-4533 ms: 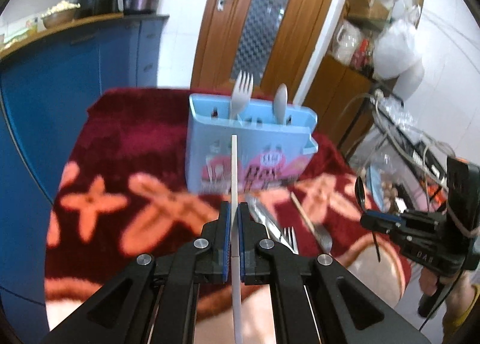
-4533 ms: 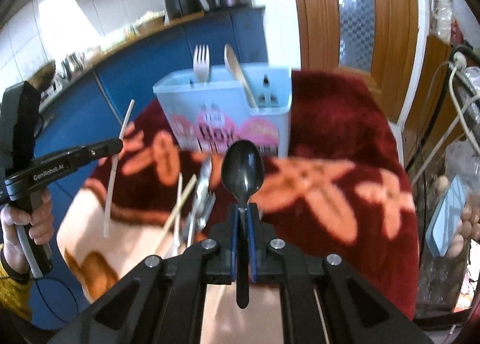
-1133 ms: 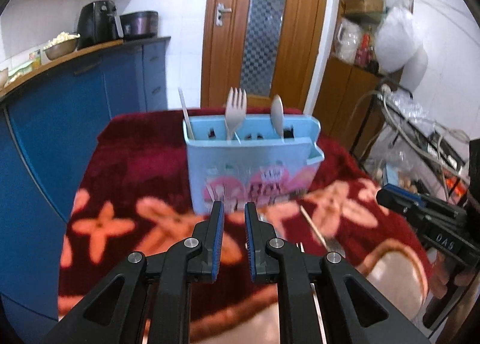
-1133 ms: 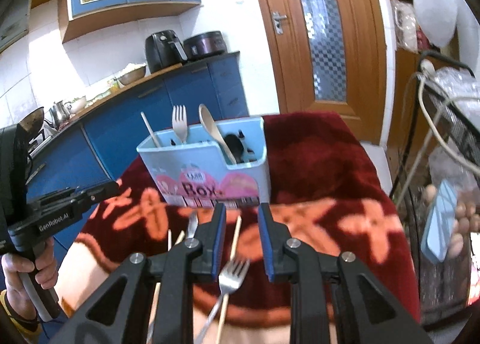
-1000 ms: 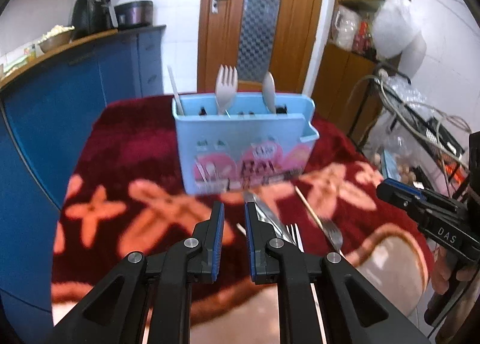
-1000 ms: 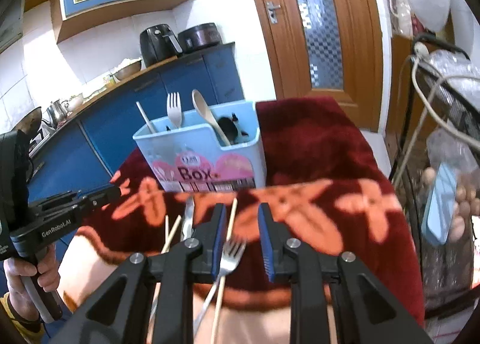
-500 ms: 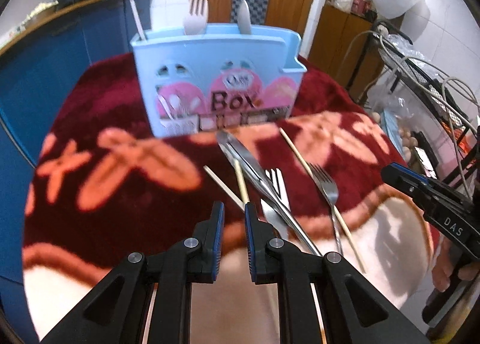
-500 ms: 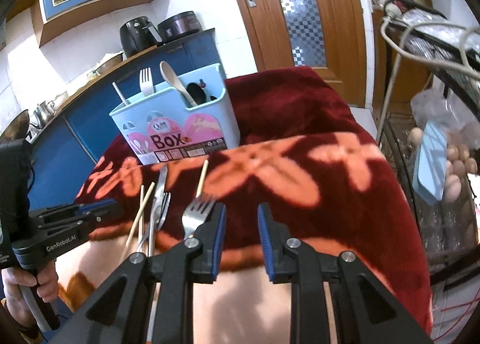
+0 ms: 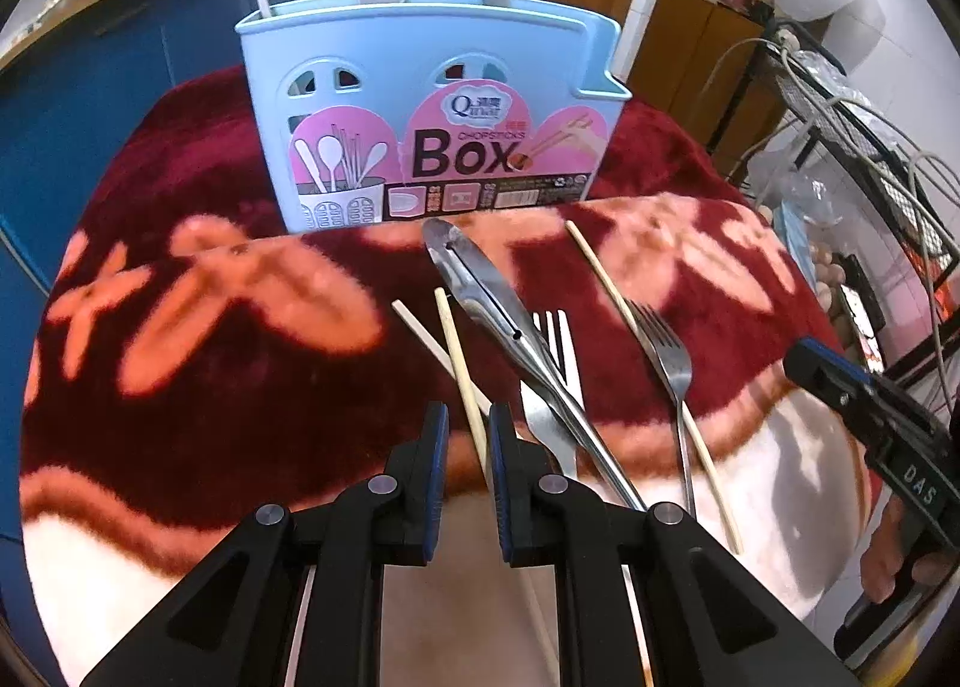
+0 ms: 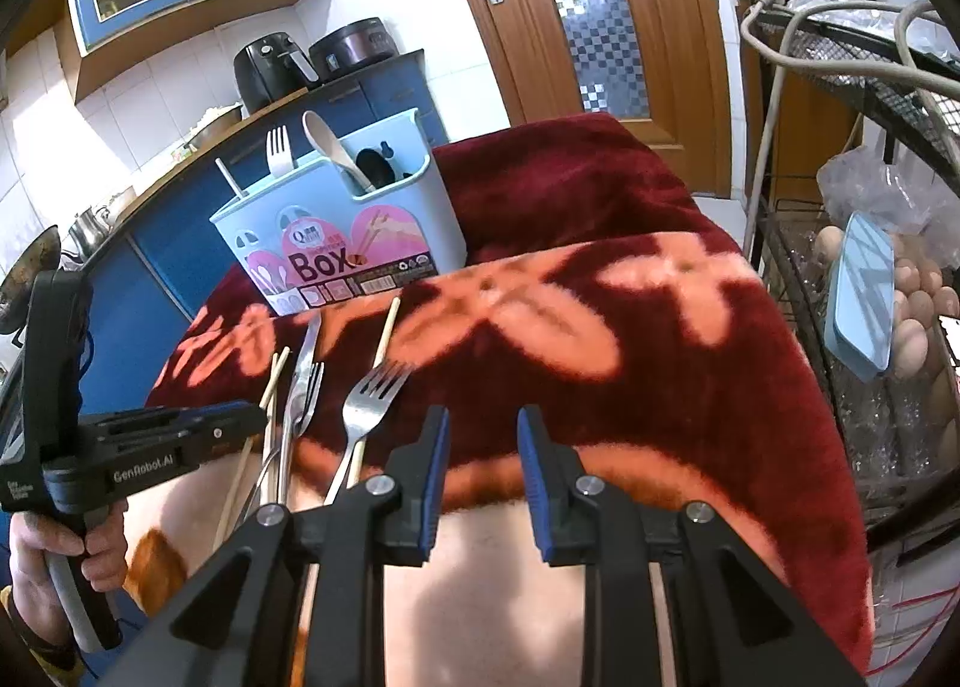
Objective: Organize utensils
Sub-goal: 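Grasp a wooden chopstick with the left tool while the right tool grasps a metal fork, then lift the wooden chopstick and metal fork and lower them into the caddy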
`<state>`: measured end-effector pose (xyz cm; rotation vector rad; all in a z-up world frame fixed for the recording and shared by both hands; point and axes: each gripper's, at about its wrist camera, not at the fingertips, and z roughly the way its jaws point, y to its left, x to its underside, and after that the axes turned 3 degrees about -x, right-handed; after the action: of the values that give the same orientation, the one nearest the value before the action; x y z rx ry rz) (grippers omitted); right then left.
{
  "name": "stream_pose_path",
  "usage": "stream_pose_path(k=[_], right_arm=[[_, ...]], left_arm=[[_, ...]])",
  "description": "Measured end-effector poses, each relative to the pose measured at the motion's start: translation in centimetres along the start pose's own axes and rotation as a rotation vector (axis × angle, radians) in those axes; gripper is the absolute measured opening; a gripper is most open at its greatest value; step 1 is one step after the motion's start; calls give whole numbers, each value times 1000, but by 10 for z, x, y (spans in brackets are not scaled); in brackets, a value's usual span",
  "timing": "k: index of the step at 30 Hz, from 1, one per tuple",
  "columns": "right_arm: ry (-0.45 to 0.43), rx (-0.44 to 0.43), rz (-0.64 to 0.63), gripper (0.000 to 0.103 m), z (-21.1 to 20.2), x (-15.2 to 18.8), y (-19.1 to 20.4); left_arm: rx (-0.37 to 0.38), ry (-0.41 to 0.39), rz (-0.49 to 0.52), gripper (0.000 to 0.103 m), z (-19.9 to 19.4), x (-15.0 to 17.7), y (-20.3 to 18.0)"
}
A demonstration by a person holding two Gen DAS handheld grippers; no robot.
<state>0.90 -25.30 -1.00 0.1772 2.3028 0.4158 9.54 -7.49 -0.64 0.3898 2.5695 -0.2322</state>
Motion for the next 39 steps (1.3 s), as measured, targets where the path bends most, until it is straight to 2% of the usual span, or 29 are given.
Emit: stream_pose_path(k=[6, 9, 14, 20, 27, 30, 36, 39], right_arm=[[21, -16, 4, 26, 4, -1, 1], [32, -19, -1, 26, 6, -1, 3], [71, -46, 3, 26, 12, -4, 9], [140, -96, 24, 26, 28, -7, 17], [227, -177, 83, 26, 49, -12, 22], [244, -174, 104, 26, 58, -16, 21], [270, -230, 182, 28, 72, -27, 14], [264, -234, 196, 18, 74, -31, 13]], left_arm=[[55, 11, -78, 9, 2, 2, 17], [47, -7, -86, 4, -2, 3, 21], [18, -53, -105, 4, -11, 3, 36], [21, -60, -146, 4, -15, 5, 55], [65, -92, -177, 4, -22, 8, 70], [83, -112, -175, 4, -27, 8, 72], [105, -140, -171, 4, -34, 8, 74], [118, -154, -181, 4, -37, 8, 76]])
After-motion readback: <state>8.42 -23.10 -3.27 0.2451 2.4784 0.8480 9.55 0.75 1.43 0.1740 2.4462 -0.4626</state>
